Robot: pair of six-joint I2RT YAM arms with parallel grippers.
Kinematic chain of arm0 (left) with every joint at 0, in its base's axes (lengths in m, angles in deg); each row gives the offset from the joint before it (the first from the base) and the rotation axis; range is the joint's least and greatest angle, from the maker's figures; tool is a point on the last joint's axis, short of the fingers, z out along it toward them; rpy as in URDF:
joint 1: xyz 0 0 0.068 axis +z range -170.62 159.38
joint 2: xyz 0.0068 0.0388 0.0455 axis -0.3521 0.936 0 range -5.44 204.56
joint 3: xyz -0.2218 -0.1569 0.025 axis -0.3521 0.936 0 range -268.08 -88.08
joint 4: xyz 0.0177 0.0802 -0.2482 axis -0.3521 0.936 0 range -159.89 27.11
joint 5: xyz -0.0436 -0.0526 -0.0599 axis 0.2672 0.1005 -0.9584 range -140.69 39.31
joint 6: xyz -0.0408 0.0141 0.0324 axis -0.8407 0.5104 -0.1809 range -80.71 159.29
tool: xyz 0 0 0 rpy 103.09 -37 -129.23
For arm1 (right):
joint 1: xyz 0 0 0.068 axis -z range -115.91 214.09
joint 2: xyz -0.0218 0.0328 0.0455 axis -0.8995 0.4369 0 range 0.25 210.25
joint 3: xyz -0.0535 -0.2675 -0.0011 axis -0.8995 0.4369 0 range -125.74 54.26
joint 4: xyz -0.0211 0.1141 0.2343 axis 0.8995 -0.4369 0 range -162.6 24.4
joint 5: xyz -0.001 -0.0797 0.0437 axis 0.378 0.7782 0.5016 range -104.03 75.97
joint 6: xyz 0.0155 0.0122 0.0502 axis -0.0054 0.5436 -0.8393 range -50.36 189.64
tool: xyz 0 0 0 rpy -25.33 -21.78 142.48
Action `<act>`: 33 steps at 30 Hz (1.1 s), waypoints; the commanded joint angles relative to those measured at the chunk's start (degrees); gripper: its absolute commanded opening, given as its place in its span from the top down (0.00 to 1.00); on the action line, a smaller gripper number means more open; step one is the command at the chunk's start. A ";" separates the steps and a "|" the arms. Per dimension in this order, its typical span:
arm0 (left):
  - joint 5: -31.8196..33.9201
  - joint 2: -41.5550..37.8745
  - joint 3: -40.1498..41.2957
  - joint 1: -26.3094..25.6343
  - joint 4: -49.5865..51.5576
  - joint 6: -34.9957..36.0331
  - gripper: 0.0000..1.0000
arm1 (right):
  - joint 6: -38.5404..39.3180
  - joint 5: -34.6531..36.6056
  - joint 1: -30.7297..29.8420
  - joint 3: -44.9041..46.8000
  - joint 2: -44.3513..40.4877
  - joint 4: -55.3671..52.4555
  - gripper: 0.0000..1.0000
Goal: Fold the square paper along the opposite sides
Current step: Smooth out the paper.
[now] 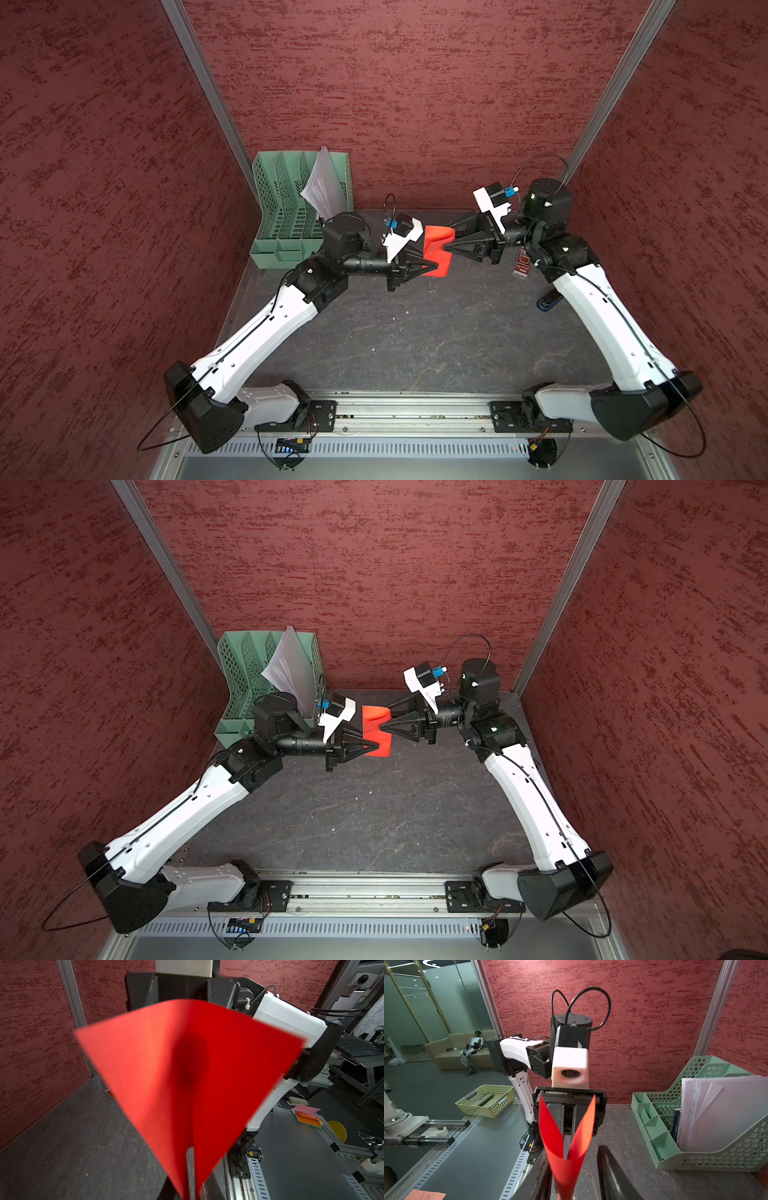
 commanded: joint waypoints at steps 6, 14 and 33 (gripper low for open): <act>0.18 0.55 -1.23 -0.40 0.54 1.31 0.87 | 0.02 0.38 -0.55 -1.61 -0.79 0.59 0.74; 0.36 1.20 -1.62 -0.37 0.65 1.64 0.87 | -0.09 0.48 -0.52 -1.45 -1.00 1.10 0.81; 0.66 1.52 -2.40 -0.55 1.57 2.09 0.87 | -0.65 0.70 -0.48 -0.58 -1.59 2.31 0.90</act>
